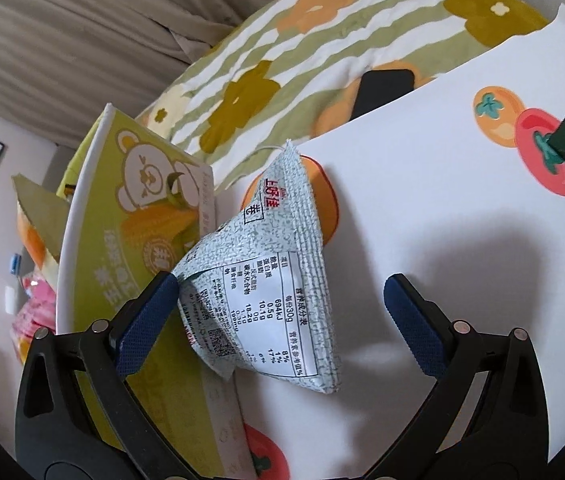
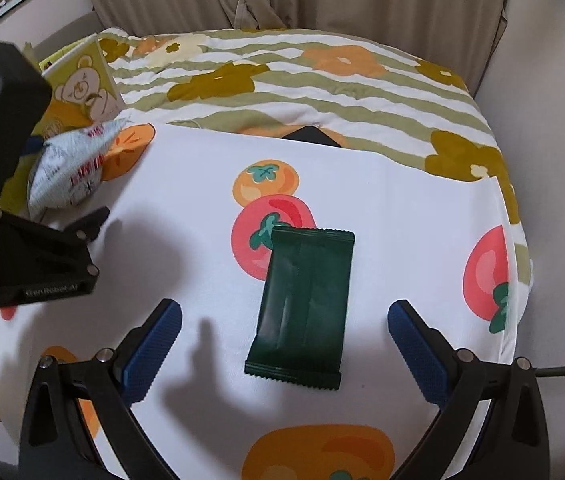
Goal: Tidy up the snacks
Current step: 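Grasp the silver-white pouch with the left tool while the right grasps the dark green bar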
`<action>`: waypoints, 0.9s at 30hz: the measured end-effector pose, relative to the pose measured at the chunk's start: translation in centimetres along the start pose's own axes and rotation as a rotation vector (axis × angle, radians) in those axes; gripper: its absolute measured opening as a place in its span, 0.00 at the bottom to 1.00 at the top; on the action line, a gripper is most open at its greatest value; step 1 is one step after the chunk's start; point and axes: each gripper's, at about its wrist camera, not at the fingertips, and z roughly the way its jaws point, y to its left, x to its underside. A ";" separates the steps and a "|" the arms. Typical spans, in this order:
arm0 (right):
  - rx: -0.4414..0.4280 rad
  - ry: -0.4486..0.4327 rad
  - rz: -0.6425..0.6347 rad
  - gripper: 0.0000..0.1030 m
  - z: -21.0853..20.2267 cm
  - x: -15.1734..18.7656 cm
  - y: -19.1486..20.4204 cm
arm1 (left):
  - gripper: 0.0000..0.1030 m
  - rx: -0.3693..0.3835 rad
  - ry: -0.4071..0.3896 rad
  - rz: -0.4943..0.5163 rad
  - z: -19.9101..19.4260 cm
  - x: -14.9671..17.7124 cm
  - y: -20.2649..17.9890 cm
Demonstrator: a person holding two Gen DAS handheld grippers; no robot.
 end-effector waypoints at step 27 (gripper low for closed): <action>0.031 -0.013 0.028 0.72 1.6 0.2 -0.2 | 0.46 -0.039 -0.042 0.069 -0.6 0.3 1.1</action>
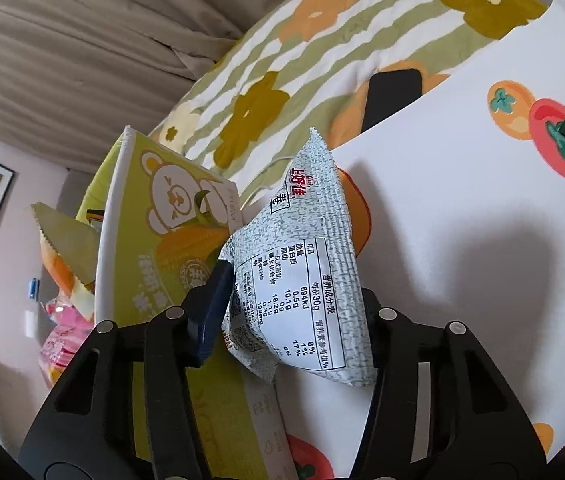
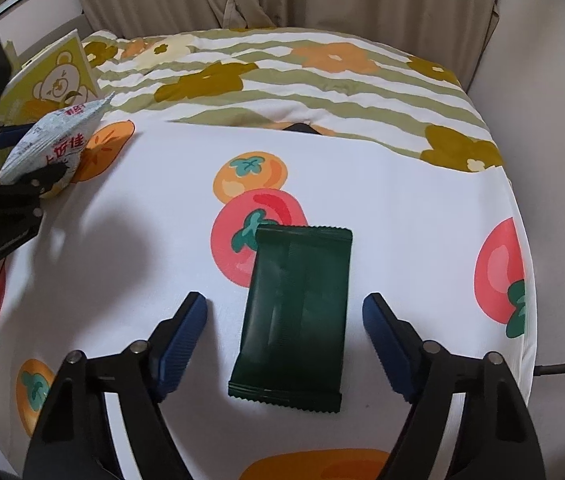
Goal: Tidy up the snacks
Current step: 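Grasp the silver-white pouch with the left tool while the right grasps the dark green bar, then drop the silver pouch into the box with the left tool while the right drops the green bar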
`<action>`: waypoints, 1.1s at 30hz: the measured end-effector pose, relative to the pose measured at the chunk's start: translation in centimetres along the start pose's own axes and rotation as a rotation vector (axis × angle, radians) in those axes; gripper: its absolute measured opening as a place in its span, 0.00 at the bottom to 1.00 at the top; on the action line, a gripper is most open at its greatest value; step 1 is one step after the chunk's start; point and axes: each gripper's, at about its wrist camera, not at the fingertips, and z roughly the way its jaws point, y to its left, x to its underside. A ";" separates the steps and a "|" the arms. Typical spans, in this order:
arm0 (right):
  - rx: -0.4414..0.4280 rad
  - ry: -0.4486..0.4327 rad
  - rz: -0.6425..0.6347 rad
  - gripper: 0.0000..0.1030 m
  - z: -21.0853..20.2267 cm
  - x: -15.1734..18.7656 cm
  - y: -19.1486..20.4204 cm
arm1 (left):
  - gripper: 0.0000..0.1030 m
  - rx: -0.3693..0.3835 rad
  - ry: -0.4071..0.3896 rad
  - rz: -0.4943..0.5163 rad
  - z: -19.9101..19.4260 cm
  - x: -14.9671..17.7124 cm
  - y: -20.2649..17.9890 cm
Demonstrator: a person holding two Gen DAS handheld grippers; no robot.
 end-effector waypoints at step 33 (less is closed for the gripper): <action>-0.139 -0.250 -0.050 0.39 -16.3 -9.1 10.4 | 0.41 0.115 -0.334 -0.336 -16.5 4.3 19.2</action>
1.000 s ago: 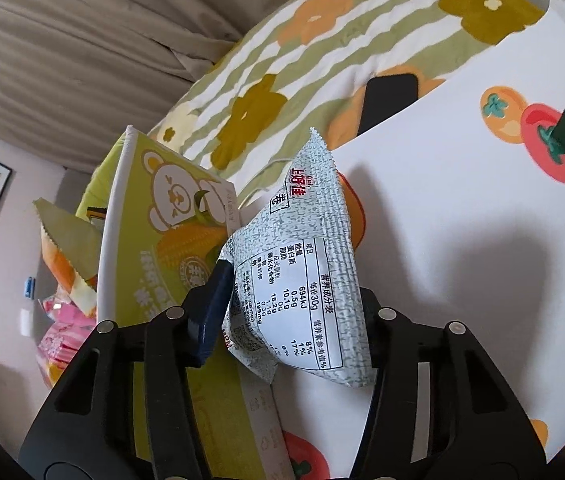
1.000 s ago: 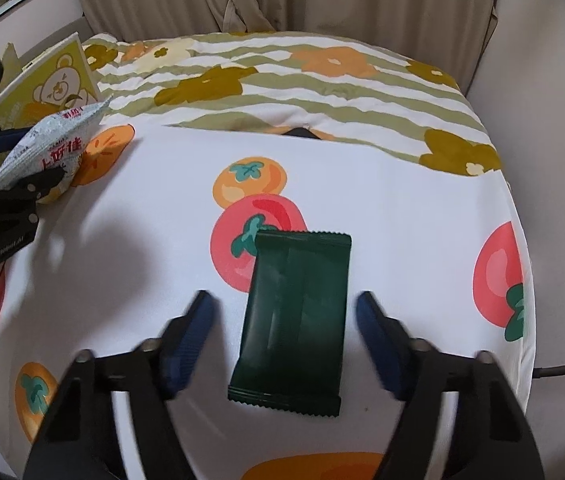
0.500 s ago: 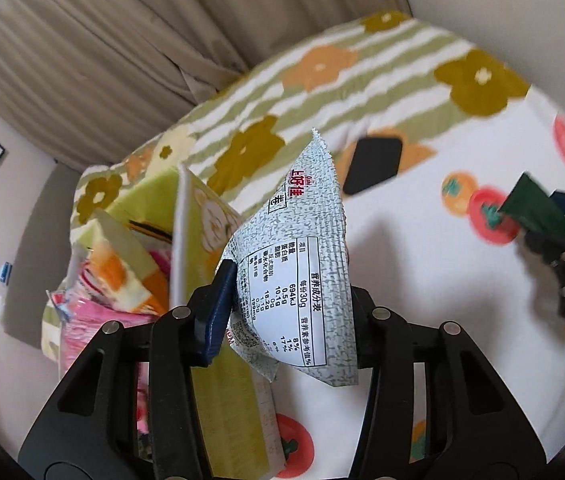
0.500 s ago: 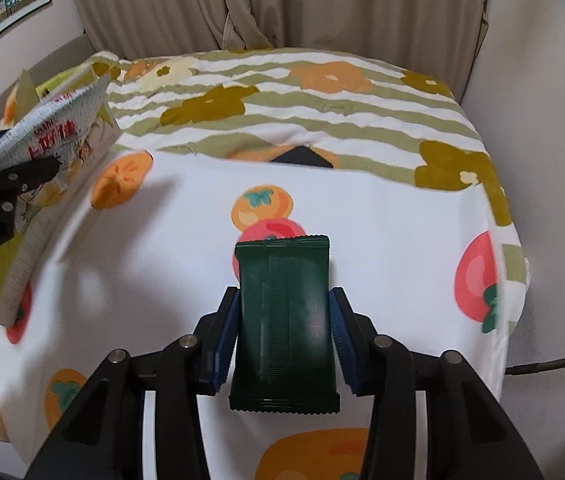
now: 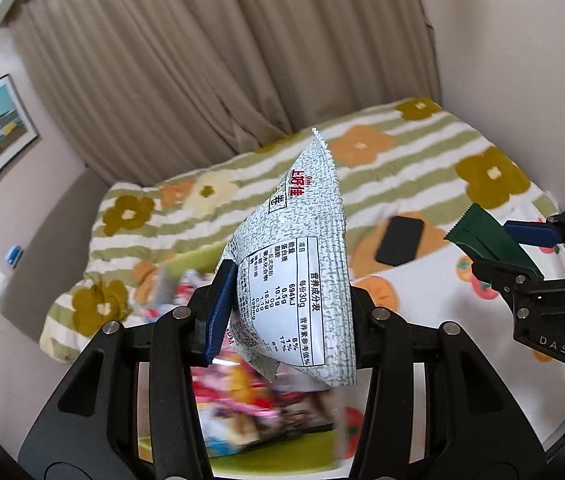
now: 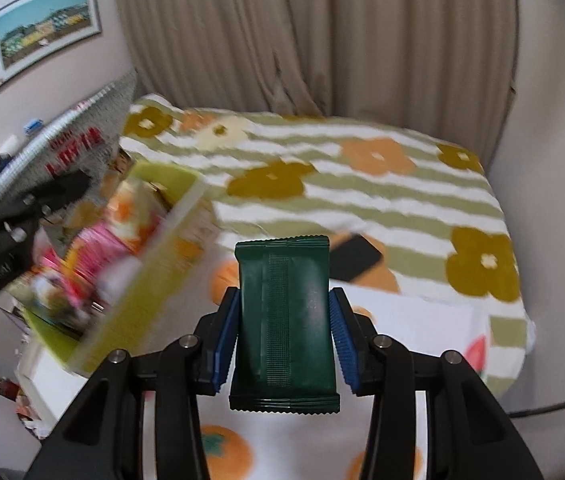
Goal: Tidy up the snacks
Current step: 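Drop the silver pouch into the box with the left tool while the right drops the green bar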
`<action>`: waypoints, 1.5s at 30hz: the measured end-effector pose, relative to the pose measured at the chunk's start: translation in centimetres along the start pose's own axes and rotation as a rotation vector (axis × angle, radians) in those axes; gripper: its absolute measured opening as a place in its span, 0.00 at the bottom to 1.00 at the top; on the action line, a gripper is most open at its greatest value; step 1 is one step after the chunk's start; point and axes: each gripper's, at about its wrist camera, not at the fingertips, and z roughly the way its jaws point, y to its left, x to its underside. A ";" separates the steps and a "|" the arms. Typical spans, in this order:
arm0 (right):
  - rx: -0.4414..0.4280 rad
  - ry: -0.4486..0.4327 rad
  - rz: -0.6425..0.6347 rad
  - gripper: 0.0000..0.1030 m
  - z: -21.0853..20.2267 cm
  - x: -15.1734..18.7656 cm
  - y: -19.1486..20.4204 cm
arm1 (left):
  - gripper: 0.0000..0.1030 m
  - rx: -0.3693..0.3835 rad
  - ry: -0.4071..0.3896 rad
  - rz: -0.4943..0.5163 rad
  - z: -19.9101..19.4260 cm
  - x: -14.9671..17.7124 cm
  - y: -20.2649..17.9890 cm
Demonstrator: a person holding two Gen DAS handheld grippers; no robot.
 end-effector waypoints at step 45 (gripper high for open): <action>0.033 0.079 0.235 0.99 5.9 1.2 18.9 | 1.00 0.276 0.186 -0.265 5.0 15.3 22.3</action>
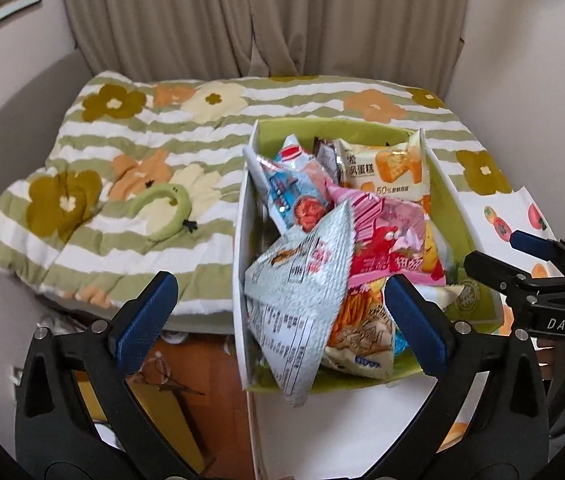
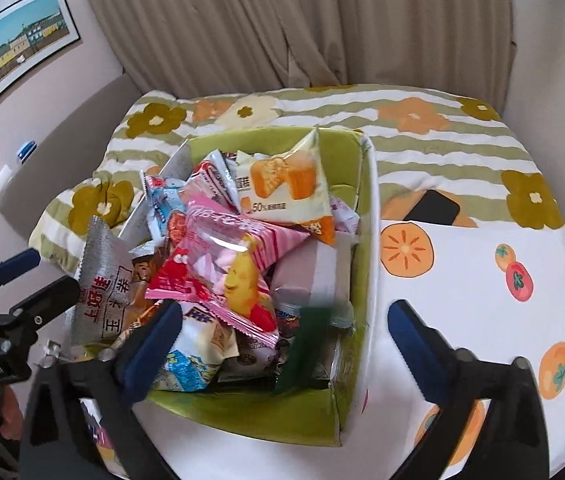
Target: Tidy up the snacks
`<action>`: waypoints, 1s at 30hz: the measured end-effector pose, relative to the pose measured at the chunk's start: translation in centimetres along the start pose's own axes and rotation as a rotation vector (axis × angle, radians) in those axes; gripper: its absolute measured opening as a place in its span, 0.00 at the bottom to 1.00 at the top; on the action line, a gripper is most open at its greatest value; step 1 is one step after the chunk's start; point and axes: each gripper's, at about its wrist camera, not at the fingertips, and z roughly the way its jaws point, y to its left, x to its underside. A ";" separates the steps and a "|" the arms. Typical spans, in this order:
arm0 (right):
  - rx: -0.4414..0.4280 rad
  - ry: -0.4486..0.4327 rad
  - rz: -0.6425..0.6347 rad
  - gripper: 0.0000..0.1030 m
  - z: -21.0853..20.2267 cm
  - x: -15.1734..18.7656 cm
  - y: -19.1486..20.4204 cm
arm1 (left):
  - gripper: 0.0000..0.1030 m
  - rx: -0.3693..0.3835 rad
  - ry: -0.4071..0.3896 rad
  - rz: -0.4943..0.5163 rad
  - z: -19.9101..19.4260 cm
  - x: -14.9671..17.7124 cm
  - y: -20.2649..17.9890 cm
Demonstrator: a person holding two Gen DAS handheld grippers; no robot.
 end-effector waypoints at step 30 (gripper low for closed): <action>0.202 -0.293 -0.049 0.99 -21.5 3.0 -6.4 | 1.00 0.015 -0.267 -0.007 -16.8 2.4 -13.1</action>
